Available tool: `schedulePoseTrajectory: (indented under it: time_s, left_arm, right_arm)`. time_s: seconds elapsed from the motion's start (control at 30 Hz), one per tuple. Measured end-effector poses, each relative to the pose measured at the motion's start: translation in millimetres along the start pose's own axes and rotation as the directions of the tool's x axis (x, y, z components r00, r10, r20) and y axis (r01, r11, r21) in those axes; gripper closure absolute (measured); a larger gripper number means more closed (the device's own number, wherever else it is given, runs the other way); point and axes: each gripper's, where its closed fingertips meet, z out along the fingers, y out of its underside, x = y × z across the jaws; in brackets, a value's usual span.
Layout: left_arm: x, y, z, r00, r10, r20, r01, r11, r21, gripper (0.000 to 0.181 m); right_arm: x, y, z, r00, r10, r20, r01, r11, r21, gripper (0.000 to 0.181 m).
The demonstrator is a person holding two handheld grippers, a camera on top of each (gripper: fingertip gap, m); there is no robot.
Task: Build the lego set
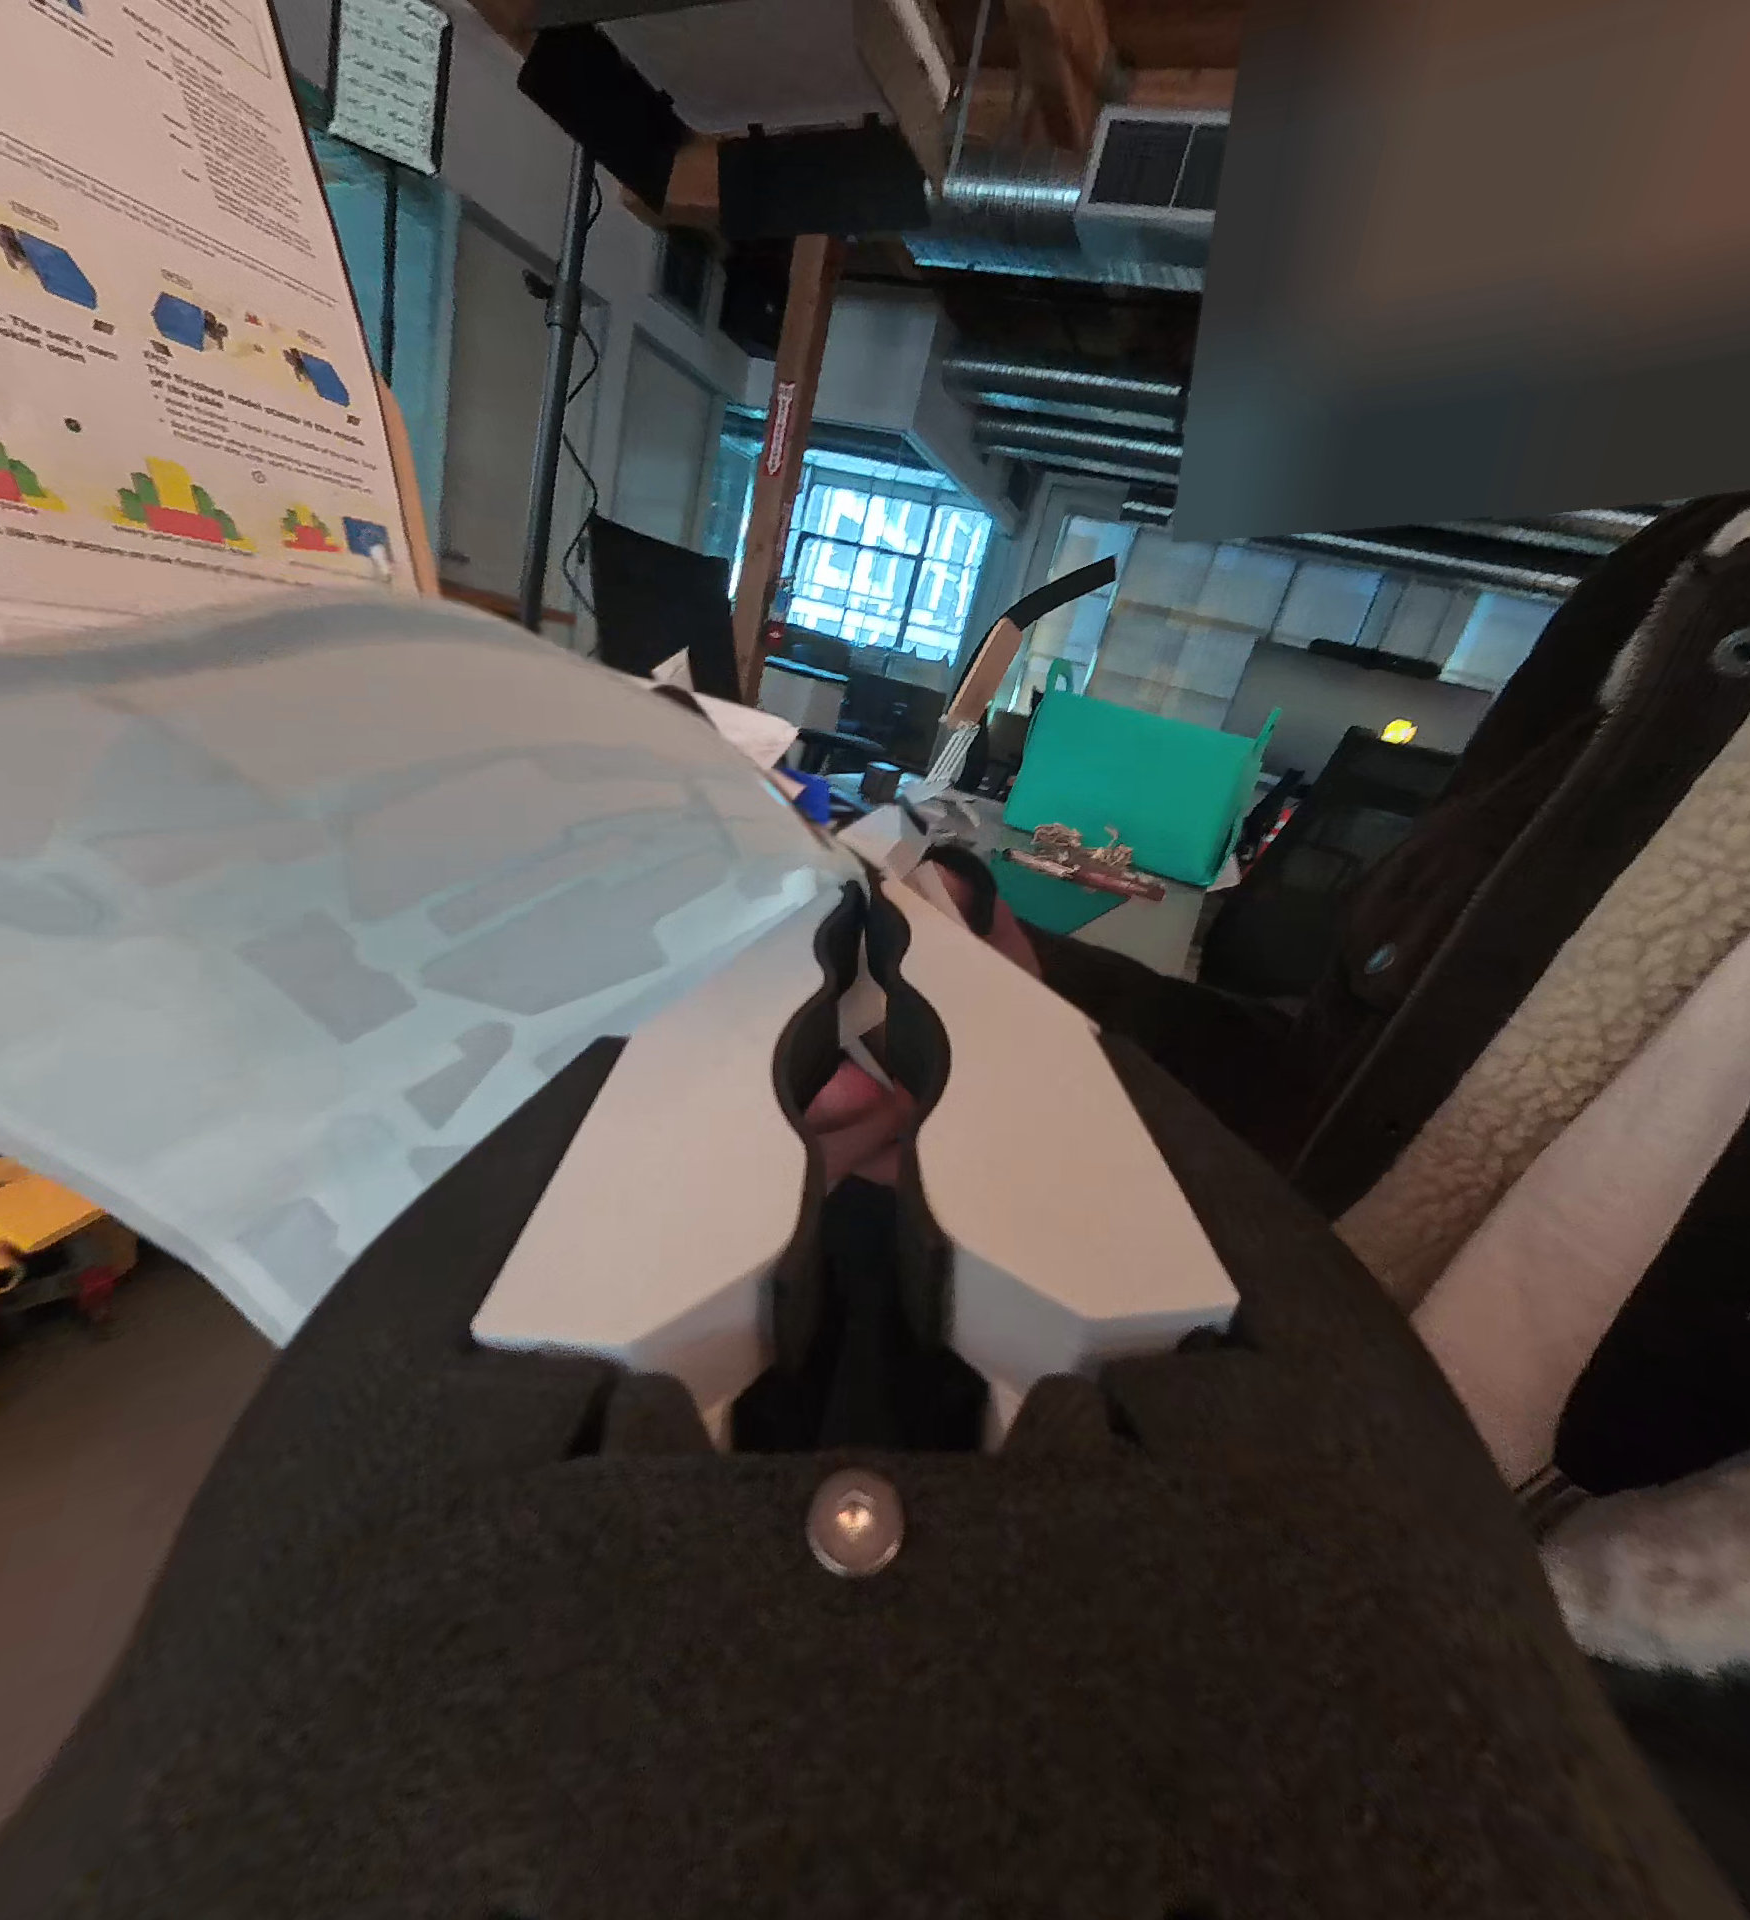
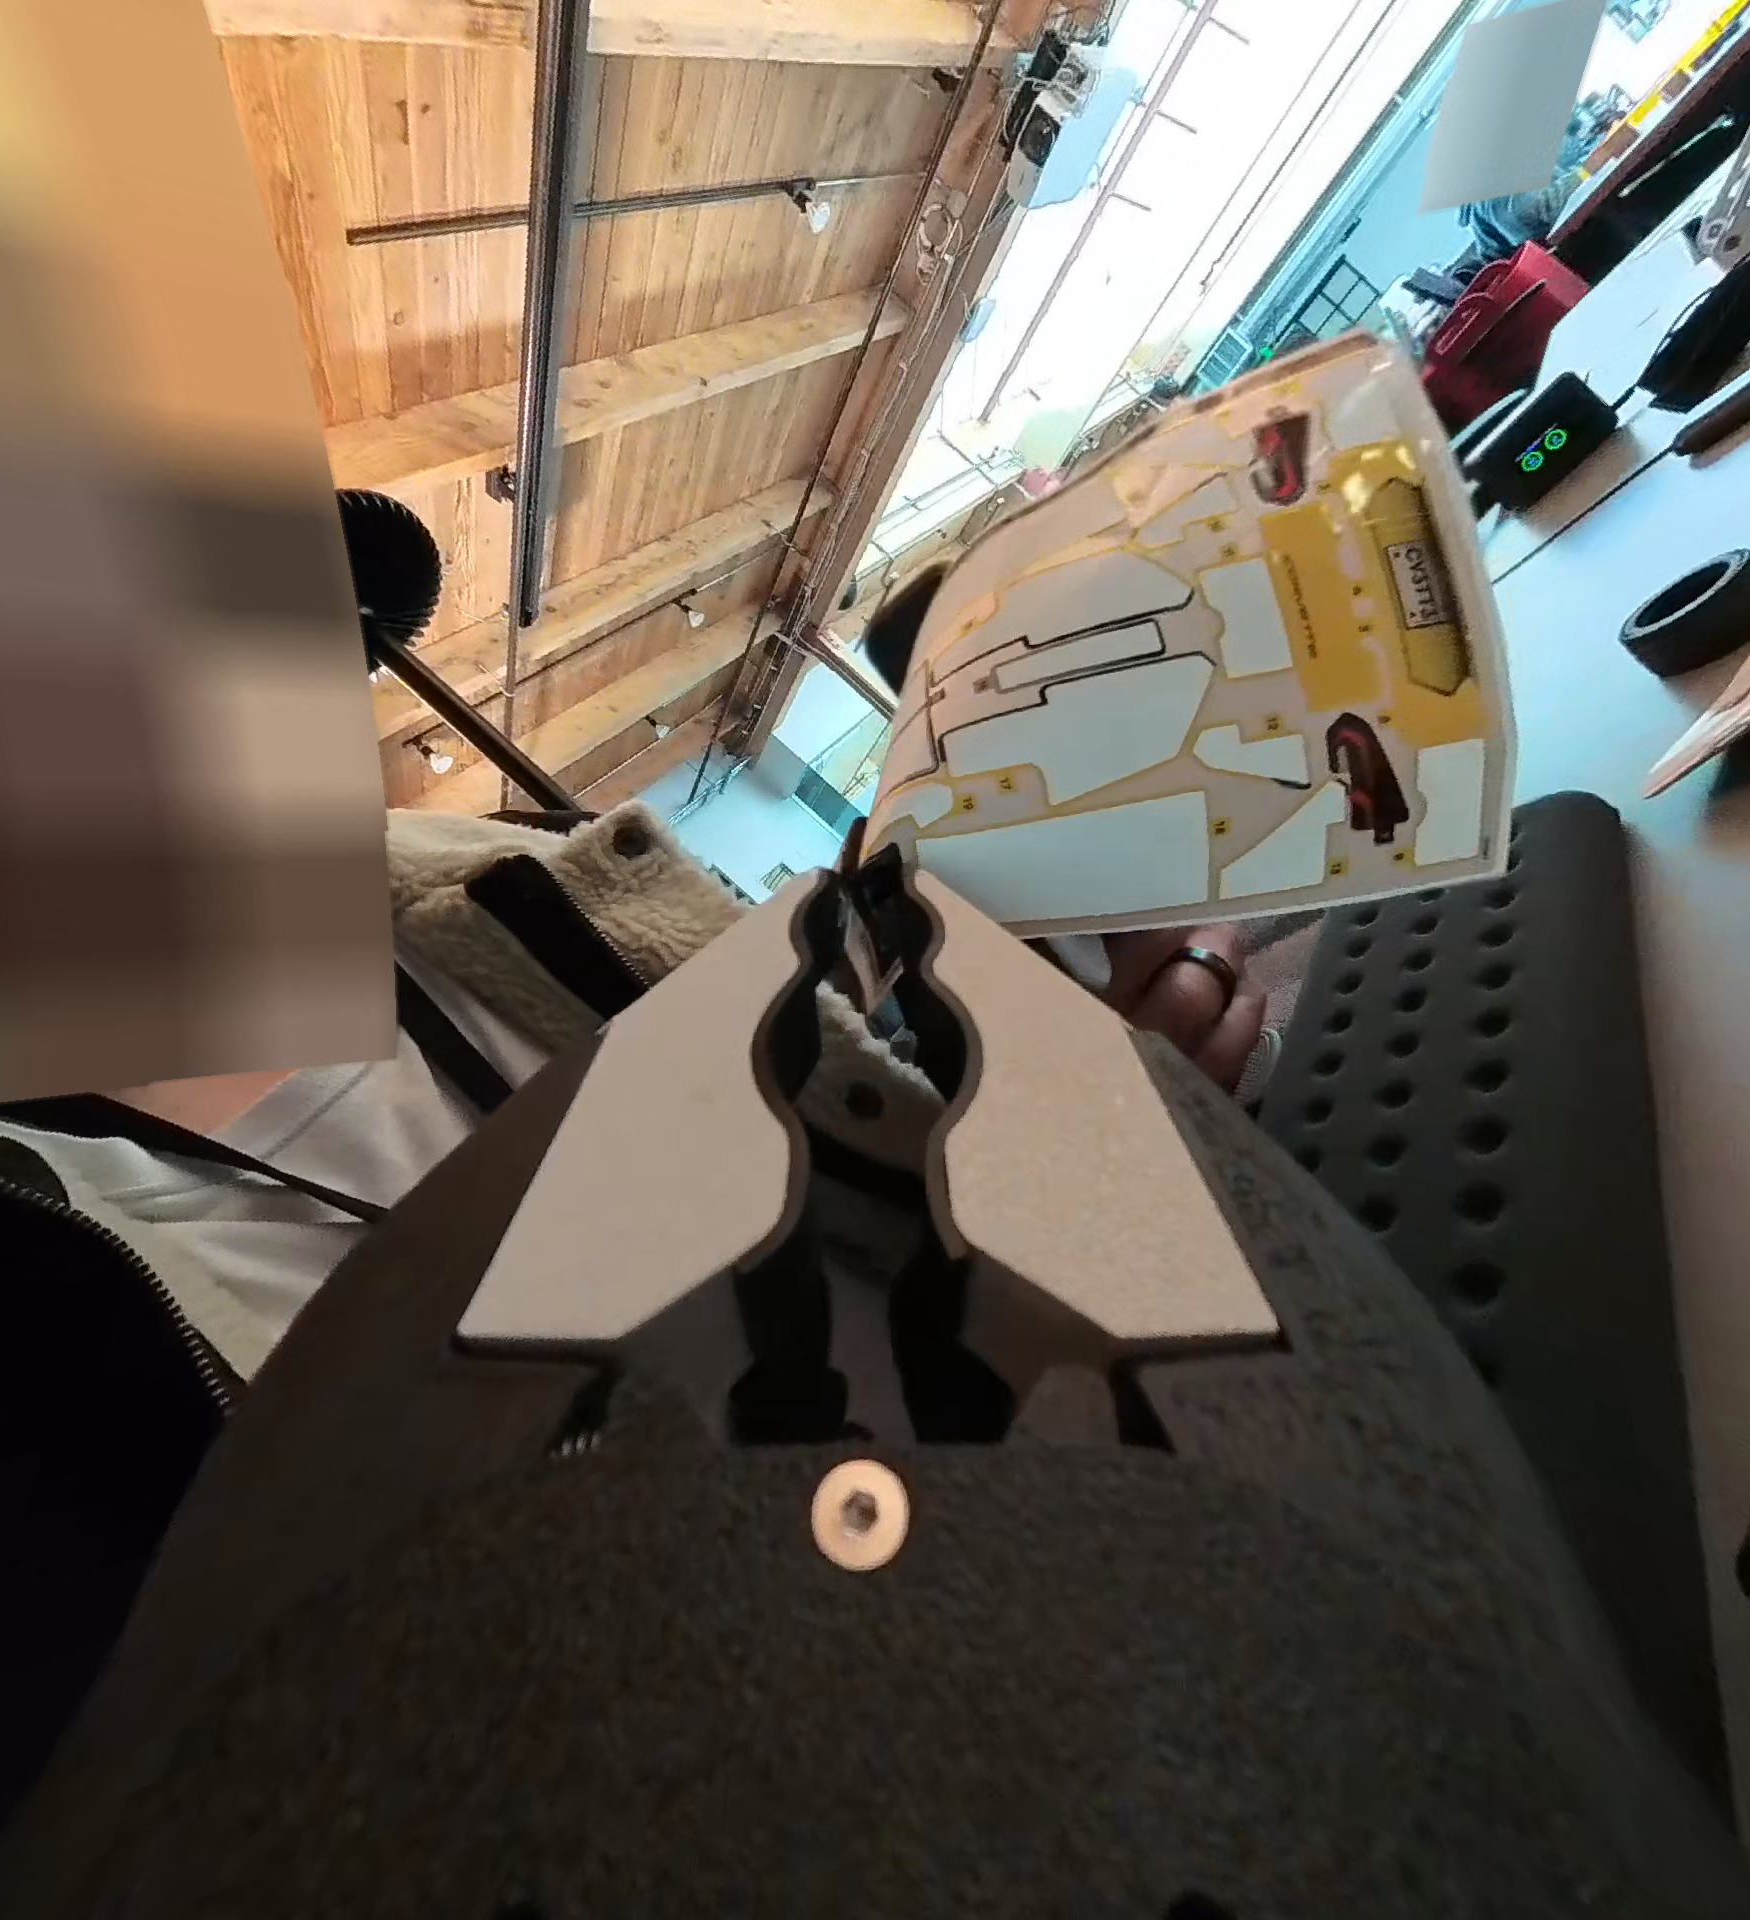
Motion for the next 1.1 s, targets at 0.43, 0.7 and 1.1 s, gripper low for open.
schedulePoseTrajectory:
  time_s: [0.43,0.7,1.1]
  left_arm:
    - [-7,13,-4,0.989,0.127,0.081,-0.114,0.983,-0.143,0.181]
    - [-14,20,-10,0.982,0.149,0.112,-0.125,0.972,-0.201,0.181]
    - [-24,28,-11,0.982,0.117,0.148,-0.082,0.971,-0.225,0.181]
  right_arm:
    - [13,3,-8,0.999,0.008,-0.033,-0.009,1.000,-0.019,0.181]
    - [18,0,-13,0.998,-0.001,-0.067,0.001,1.000,-0.005,0.181]
    - [33,6,-12,0.954,-0.169,-0.247,0.146,0.983,-0.109,0.165]
